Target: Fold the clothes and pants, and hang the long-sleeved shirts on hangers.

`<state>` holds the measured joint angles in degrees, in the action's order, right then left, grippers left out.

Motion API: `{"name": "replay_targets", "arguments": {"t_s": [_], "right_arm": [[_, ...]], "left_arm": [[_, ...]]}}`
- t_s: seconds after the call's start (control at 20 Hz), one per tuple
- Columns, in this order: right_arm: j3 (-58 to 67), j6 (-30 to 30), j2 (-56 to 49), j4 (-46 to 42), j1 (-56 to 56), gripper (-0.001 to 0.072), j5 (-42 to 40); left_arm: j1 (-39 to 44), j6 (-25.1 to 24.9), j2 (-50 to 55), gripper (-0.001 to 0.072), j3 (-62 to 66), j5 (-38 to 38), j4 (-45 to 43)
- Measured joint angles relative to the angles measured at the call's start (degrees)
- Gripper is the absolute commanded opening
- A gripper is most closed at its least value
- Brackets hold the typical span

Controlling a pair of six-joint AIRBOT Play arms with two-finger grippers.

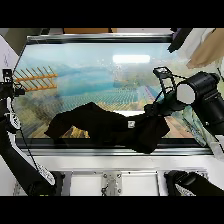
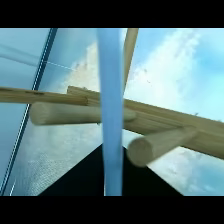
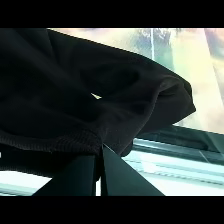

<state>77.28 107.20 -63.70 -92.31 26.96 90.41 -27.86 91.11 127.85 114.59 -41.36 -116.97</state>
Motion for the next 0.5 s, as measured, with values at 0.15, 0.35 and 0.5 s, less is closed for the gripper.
{"name": "replay_targets", "arguments": {"t_s": [0.15,0.35,0.5], "right_arm": [[0.0,-0.02,0.0,0.0,0.0,0.0019,0.0],[0.0,-0.02,0.0,0.0,0.0,0.002,0.0],[0.0,0.0,0.0,0.0,0.0,0.002,0.0]], "left_arm": [[0.26,0.37,-0.85,0.0024,-0.04,-1.6,0.48],[1.27,0.42,-4.33,0.0023,0.02,-3.98,0.33],[2.8,0.42,-7.69,0.0024,-0.02,-7.15,0.17]]}}
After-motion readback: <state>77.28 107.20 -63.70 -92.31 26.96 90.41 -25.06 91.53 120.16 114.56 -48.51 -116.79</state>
